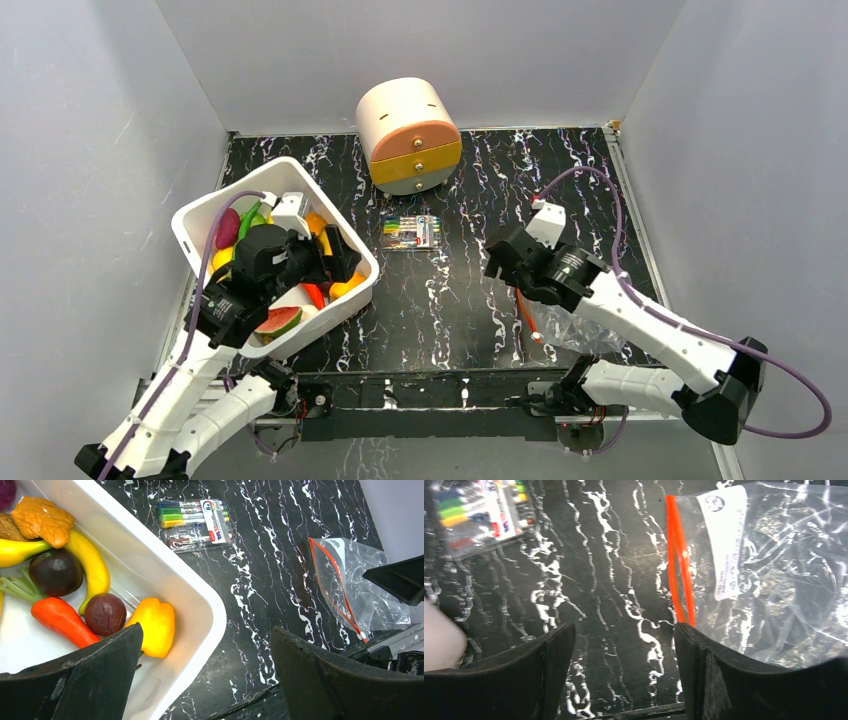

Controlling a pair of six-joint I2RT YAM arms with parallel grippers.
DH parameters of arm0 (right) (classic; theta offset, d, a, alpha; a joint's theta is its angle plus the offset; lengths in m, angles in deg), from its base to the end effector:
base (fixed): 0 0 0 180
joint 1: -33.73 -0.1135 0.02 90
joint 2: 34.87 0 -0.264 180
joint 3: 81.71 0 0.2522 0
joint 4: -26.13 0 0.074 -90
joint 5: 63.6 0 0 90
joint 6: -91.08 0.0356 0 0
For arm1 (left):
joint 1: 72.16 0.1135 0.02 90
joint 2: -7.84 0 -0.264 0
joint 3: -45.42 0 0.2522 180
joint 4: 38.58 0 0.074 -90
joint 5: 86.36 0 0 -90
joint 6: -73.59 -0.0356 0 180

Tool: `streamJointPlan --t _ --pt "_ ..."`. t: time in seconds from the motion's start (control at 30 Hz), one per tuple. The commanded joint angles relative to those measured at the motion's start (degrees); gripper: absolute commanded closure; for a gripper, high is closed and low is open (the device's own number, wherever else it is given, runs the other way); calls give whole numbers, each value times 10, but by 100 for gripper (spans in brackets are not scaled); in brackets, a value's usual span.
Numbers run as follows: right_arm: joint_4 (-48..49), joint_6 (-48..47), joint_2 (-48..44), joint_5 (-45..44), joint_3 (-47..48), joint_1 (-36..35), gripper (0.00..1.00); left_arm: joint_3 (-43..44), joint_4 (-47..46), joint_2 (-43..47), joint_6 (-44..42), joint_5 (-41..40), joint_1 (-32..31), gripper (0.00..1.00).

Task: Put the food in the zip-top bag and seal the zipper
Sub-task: Pick up the zipper food storage bag at the center of the board.

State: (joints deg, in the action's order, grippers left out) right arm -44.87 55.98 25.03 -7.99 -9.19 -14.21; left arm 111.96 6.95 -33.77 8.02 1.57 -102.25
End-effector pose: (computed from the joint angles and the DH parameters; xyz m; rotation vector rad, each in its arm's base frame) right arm 0.1408 0.1260 0.3090 0.3470 2.3252 0.0665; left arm 0.1338 -0.0760 0.3566 0.0729 1.9758 -0.5952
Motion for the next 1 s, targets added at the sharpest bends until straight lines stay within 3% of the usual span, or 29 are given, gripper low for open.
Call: streamJointPlan --t 0.0,0.23,0.77,0.97 --pt "-38 25 31 -59 16 -3 36 -4 5 9 -3 -25 4 2" --pt "-69 29 128 -96 10 6 54 -11 12 32 9 -42 4 2" --pt "-45 -11 242 -111 -26 70 63 -28 15 63 0 -8 5 2" --pt "-20 -32 259 -102 -37 84 71 -26 29 64 0 -29 4 2"
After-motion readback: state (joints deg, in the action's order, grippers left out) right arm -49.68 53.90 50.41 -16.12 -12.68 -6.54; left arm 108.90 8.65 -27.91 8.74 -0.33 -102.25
